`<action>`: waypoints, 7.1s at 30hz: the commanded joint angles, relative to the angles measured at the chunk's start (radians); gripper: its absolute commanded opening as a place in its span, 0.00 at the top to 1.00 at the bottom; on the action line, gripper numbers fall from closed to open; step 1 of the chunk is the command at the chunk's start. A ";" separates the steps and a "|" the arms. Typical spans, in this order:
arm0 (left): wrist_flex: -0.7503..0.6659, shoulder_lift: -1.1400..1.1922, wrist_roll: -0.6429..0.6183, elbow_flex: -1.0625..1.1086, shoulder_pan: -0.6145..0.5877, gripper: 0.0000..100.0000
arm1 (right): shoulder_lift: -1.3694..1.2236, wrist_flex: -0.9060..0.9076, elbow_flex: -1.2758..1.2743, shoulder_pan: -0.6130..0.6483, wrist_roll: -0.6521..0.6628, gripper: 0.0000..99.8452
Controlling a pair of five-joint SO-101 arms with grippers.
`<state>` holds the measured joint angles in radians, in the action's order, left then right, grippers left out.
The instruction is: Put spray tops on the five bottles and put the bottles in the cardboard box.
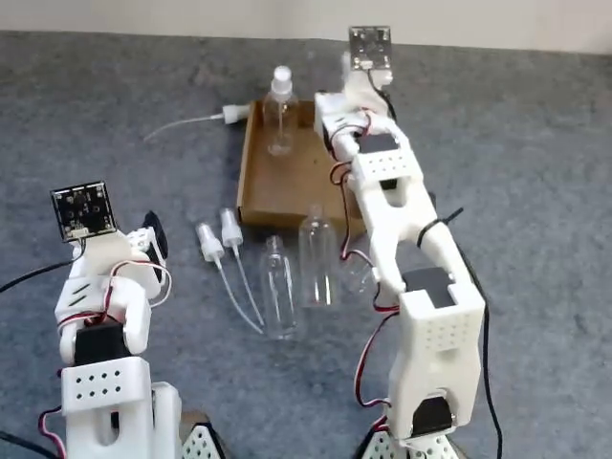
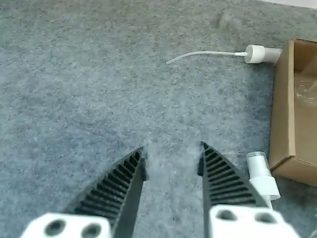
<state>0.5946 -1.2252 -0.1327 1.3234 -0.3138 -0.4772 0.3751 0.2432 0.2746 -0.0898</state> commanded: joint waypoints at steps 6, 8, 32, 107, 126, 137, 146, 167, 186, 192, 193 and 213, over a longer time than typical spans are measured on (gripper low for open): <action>-0.017 -0.005 -0.009 -0.004 -0.013 0.88 | 0.025 0.321 0.395 0.008 0.008 0.70; -0.017 -0.005 -0.009 -0.004 -0.013 0.88 | 0.025 0.478 0.515 0.008 0.006 0.70; -0.018 0.002 -0.009 -0.002 -0.005 0.88 | 0.285 1.392 0.369 -0.120 0.084 0.89; 0.282 1.288 -0.143 -0.835 0.269 0.89 | 0.527 0.685 -0.839 -0.361 0.687 0.87; 0.585 1.267 0.310 -0.828 0.231 1.00 | 0.527 0.685 -0.837 -0.435 0.689 0.87; 0.557 0.875 0.411 -0.588 0.226 0.91 | 0.529 0.685 -0.842 -0.429 0.694 0.87; 0.542 0.972 0.419 -0.621 0.226 0.88 | 0.527 0.684 -0.843 -0.433 0.695 0.87; 0.439 1.129 0.410 -0.696 0.225 1.00 | 0.527 0.700 -0.835 -0.435 0.689 0.87; 0.483 0.654 0.288 -0.406 0.228 1.00 | 0.512 0.814 -0.653 -0.403 0.589 0.73; 0.482 0.654 0.288 -0.401 0.228 1.00 | 0.363 0.820 -0.452 -0.401 0.586 0.73; 0.482 0.654 0.288 -0.401 0.228 1.00 | 0.348 0.820 -0.429 -0.401 0.585 0.74; 0.470 0.645 0.281 -0.452 0.225 1.00 | 0.440 0.961 -0.289 -0.470 0.582 1.00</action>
<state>1.0886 -0.5485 0.1619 0.9260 -0.0760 -0.1611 1.2804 -0.1435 -0.2363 0.5071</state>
